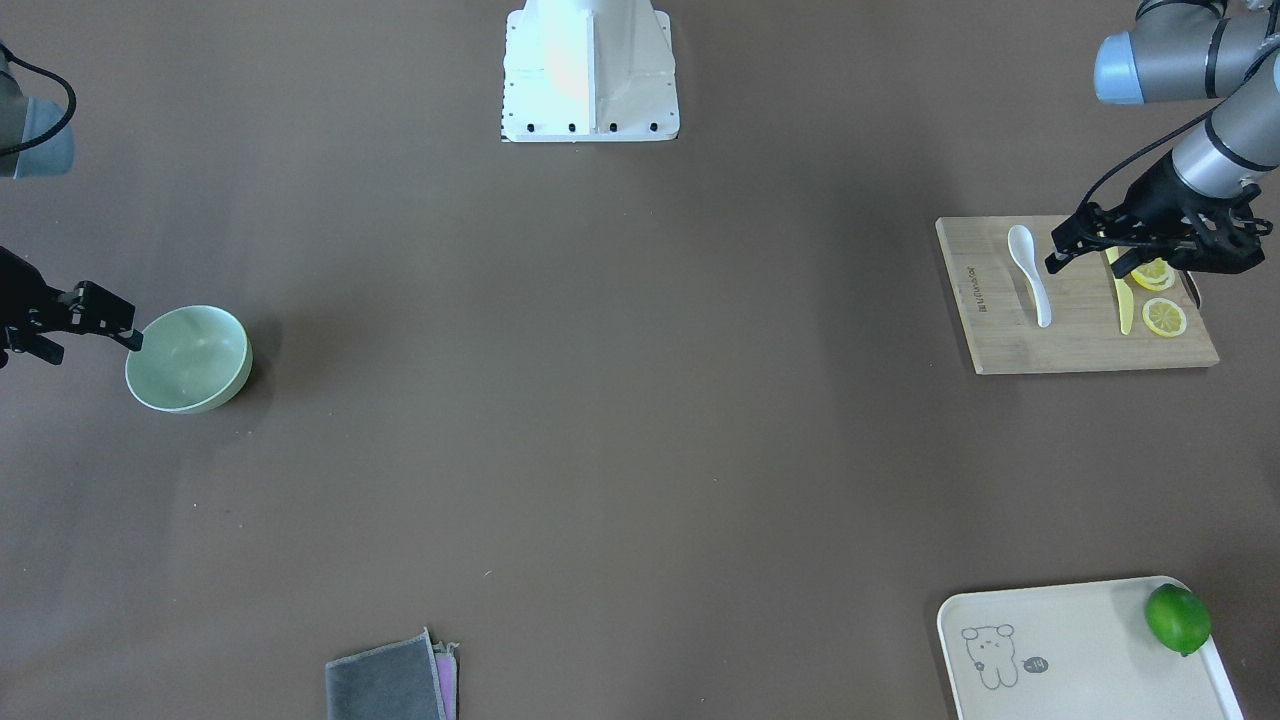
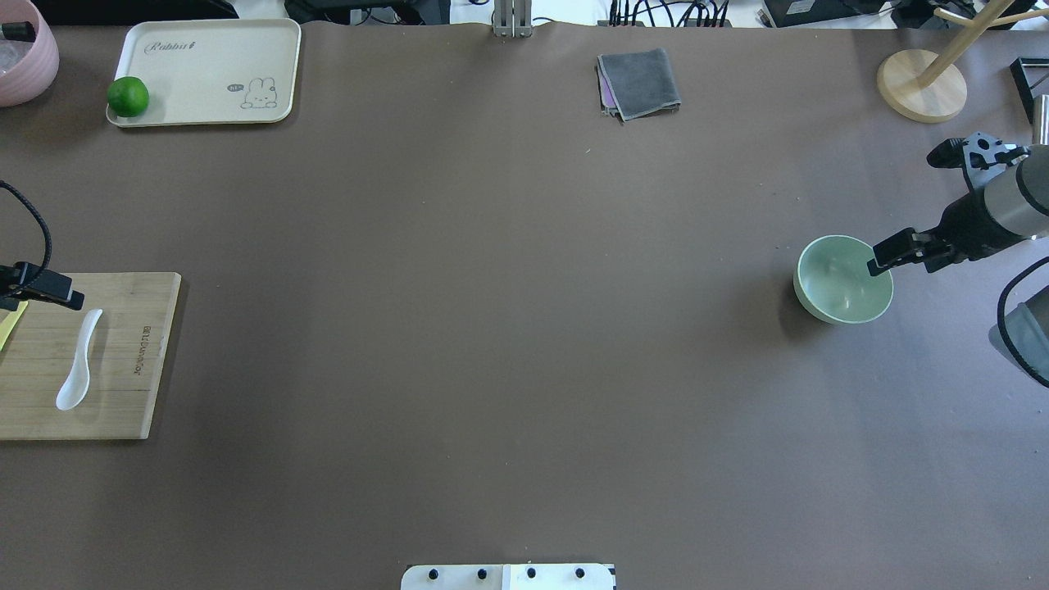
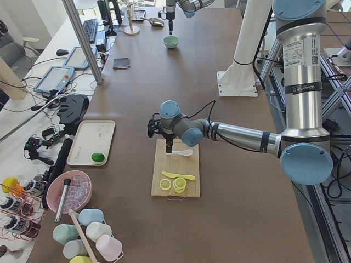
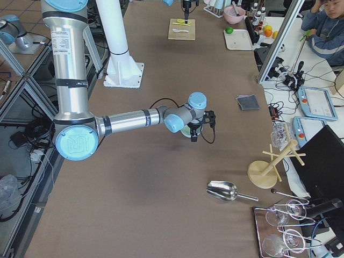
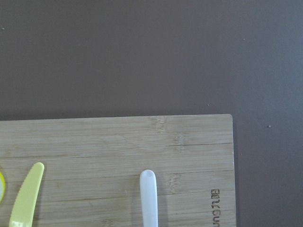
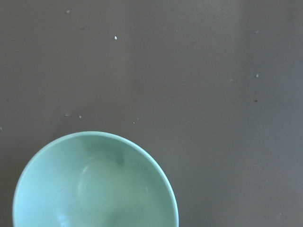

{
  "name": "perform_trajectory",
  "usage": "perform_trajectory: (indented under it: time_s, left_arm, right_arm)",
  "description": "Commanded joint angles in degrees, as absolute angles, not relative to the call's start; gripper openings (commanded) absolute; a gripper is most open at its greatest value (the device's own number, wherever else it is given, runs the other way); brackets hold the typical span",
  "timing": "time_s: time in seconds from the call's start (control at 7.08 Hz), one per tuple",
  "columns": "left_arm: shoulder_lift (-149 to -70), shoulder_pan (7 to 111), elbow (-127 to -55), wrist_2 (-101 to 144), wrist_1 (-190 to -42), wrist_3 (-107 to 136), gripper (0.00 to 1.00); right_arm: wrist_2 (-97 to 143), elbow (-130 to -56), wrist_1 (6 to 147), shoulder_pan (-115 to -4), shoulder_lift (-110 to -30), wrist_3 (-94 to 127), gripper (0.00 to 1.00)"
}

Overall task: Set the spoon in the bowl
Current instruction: 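Reach right gripper to green bowl rim while left gripper reaches white spoon, then drag green bowl toward center with right gripper while left lifts spoon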

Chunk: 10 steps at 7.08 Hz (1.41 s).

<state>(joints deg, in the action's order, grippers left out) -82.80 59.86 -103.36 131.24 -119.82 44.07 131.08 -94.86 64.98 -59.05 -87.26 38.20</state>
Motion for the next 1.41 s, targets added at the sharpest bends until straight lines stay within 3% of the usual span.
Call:
perform_trajectory:
  time_s: [0.0, 0.14, 0.42, 0.56, 0.99, 1.27]
  left_arm:
    - [-82.8, 58.5, -103.3, 131.1, -119.8, 44.4, 0.97]
    - [-82.8, 57.8, -103.3, 131.1, -119.8, 44.4, 0.97]
    - [-82.2, 56.4, -103.2, 130.2, -119.8, 44.4, 0.96]
    - [-81.7, 55.5, -103.1, 130.2, -119.8, 44.5, 0.96]
    - [-81.9, 52.8, -101.1, 128.4, -119.7, 44.4, 0.92]
    - [-82.6, 51.7, -99.4, 126.8, -119.9, 44.2, 0.79]
  right_arm:
    - [130.5, -92.8, 64.9, -57.0, -85.9, 38.4, 0.90]
    - [130.3, -92.6, 65.0, -56.9, -85.3, 38.4, 0.70]
    - [130.5, -91.6, 65.0, -56.8, -85.2, 38.6, 0.21]
    - [130.9, -91.8, 65.0, -56.8, -85.1, 38.7, 0.00]
    - [135.0, -94.4, 66.0, -56.8, -81.5, 44.9, 0.00]
    - [135.6, -97.2, 65.8, -53.8, -77.9, 55.3, 0.00]
